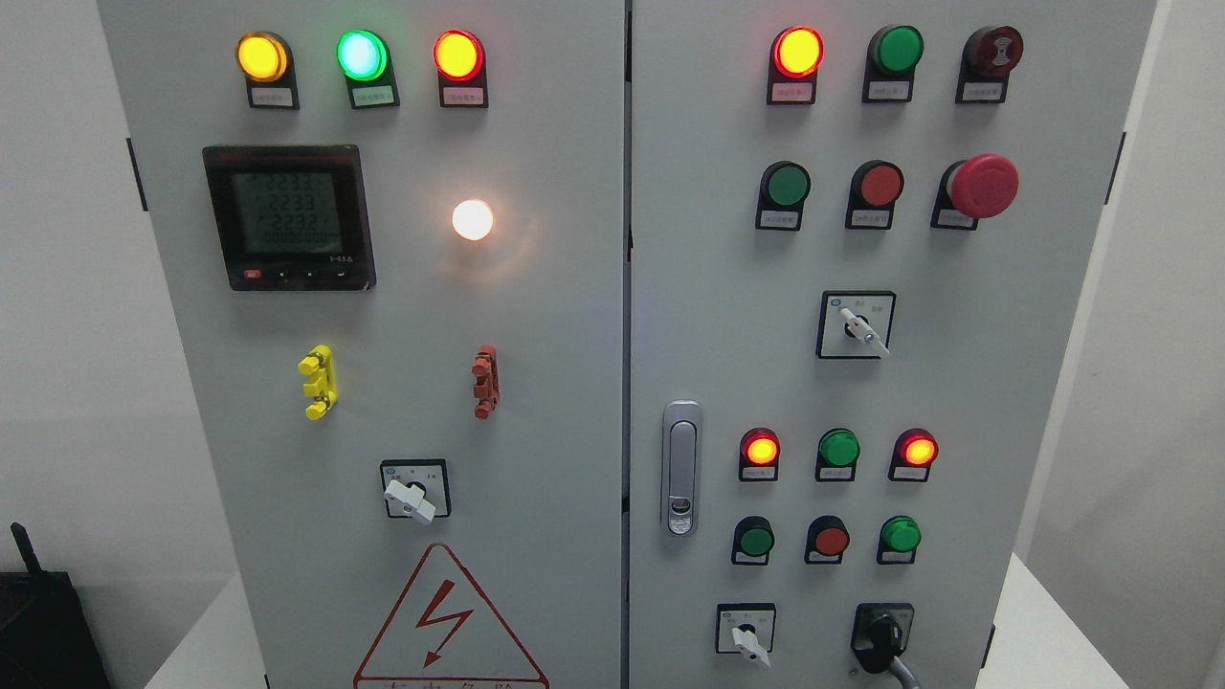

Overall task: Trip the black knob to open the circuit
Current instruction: 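Grip the black knob with the right hand and twist it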

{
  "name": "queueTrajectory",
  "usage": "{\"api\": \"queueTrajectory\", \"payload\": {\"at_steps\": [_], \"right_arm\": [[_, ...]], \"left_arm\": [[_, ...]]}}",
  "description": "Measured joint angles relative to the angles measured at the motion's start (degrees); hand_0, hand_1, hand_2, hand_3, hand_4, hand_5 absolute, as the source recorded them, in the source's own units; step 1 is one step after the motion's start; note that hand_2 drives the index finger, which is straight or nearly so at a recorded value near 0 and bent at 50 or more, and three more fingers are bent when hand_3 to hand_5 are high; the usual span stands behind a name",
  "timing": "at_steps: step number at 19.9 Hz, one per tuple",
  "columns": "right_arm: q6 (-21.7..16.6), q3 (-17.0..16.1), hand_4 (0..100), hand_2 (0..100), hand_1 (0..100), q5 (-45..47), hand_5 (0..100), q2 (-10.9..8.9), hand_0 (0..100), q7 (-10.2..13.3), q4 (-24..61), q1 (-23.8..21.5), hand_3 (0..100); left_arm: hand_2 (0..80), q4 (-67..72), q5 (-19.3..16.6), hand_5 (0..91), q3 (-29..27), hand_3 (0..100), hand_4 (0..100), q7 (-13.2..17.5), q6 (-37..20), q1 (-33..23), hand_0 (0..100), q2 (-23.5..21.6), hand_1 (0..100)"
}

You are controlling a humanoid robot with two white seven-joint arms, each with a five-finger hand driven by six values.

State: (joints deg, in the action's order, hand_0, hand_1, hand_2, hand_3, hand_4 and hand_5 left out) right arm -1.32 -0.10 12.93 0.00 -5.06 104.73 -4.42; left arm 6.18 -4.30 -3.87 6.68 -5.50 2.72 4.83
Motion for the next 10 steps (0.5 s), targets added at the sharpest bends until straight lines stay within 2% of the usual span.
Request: {"api": "queueTrajectory", "payload": {"at_steps": [10], "right_arm": [[-0.06, 0.04, 99, 4, 0, 0.0, 96, 0.0, 0, -0.16, 0.28, -0.3, 100]], "left_arm": [[0.0, 0.0, 0.0, 0.0, 0.0, 0, 0, 0.0, 0.0, 0.0, 12, 0.0, 39]]}}
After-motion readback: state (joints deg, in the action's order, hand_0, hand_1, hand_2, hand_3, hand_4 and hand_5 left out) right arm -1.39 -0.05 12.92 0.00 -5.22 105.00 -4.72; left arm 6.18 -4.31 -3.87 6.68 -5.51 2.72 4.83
